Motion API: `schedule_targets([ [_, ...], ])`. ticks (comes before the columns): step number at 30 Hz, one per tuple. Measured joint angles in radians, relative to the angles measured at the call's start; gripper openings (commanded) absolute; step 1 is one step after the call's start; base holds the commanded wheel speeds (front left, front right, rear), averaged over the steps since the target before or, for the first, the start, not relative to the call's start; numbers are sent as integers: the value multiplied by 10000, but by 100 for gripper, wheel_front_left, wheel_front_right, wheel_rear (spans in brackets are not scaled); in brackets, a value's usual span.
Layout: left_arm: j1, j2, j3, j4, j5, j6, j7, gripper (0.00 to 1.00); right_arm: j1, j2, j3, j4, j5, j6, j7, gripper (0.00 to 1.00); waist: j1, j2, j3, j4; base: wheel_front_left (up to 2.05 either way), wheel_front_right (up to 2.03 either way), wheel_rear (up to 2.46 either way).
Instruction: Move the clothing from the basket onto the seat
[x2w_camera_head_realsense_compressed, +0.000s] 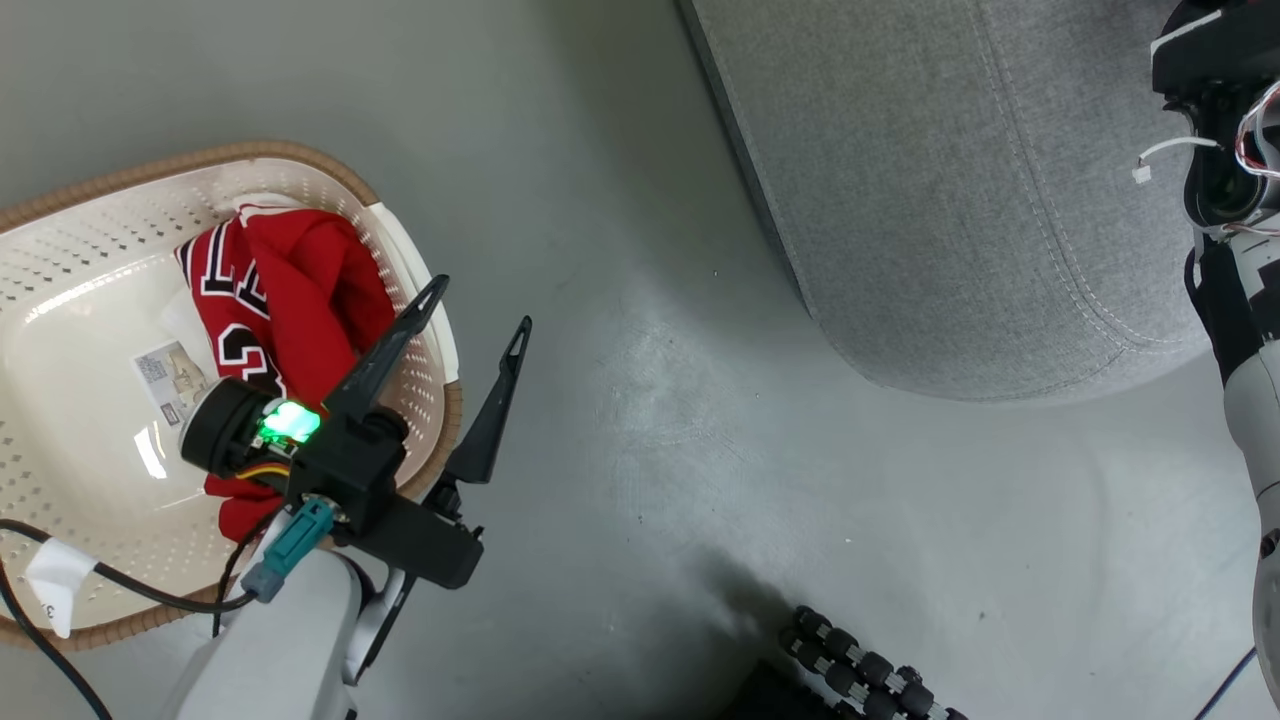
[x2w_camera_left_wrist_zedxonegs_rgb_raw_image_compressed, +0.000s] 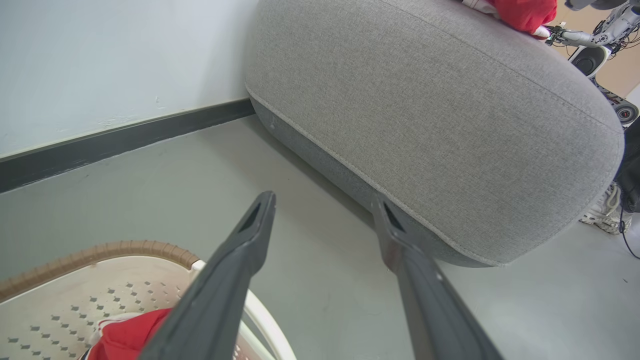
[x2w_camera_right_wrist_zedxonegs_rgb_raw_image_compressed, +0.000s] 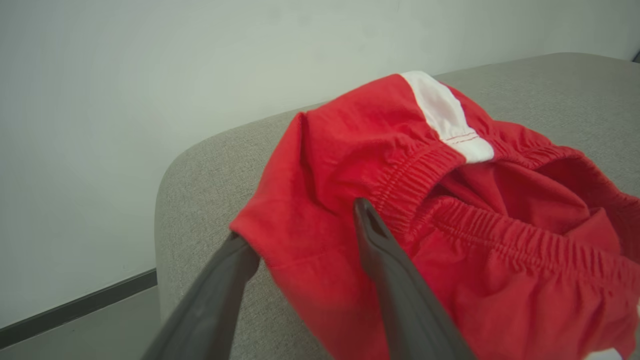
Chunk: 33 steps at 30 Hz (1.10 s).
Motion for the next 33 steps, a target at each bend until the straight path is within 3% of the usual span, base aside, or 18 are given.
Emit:
schedule_targets([
  [17,-145,-1020,117,748,-320,0,0,100,1162,-297,765,-656,-253,2,2,100,0,0,-1350,604,0,0,0],
  [33,20,-1676,616,1546,-470,8,0,100,2518,-412,1394,-1336,-247,2,2,100,-1,-3,-3019,1744,0,0,0],
])
